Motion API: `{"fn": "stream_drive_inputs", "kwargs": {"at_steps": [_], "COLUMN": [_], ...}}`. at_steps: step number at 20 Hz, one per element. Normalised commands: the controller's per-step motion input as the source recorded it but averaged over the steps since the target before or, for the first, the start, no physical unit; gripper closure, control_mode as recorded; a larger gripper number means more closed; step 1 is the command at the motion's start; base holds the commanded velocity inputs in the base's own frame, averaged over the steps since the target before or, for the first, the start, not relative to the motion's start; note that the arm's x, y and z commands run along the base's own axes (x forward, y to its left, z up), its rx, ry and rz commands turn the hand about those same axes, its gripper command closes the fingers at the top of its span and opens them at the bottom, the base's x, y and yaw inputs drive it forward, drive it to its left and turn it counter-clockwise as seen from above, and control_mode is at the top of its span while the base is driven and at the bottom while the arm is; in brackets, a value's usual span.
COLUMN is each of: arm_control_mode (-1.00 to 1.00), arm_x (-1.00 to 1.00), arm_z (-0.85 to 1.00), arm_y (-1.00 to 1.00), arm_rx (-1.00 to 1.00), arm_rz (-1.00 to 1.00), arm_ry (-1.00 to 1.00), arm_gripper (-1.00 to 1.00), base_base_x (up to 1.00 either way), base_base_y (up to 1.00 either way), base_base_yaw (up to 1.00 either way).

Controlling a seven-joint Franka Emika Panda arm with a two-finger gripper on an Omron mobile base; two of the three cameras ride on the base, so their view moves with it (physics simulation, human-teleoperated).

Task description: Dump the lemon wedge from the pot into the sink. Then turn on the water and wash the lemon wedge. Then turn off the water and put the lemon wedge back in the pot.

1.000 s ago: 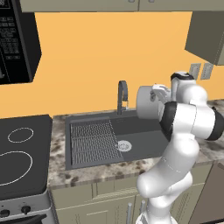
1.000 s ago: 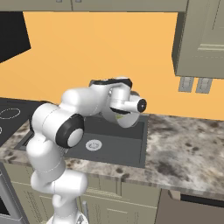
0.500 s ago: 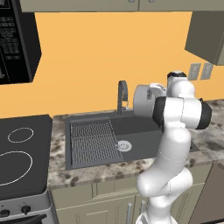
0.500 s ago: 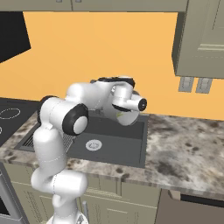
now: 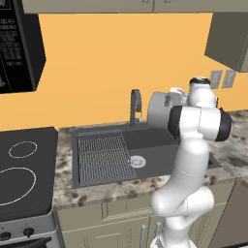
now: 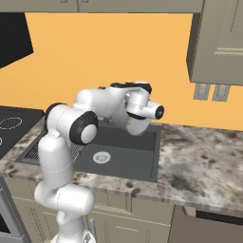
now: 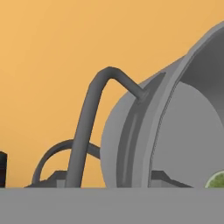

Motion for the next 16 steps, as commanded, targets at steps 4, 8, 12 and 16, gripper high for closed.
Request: {"fn": "stream_drive_inputs", "kwargs": {"at_steps": [4, 8, 12, 16], "arm_control_mode": [-1.00, -1.00, -1.00, -1.00], "arm_x": [0.12, 0.00, 0.00, 0.00], "arm_z": [-0.05, -0.06, -0.14, -0.16], "arm_y": [-0.15, -0.22, -0.32, -0.31], "arm_rx": [0.10, 0.12, 0.11, 0.12], "arm_rz": [0.00, 0.00, 0.00, 0.00], "arm_ry": [0.00, 0.00, 0.00, 0.01], "arm_gripper": [1.00, 1.00, 1.00, 1.00], "base_base_x": [0.00, 0.00, 0.00, 0.00], "base_base_y": [0.00, 0.00, 0.00, 0.00], "base_base_yaw": [0.00, 0.00, 0.00, 0.00]}}
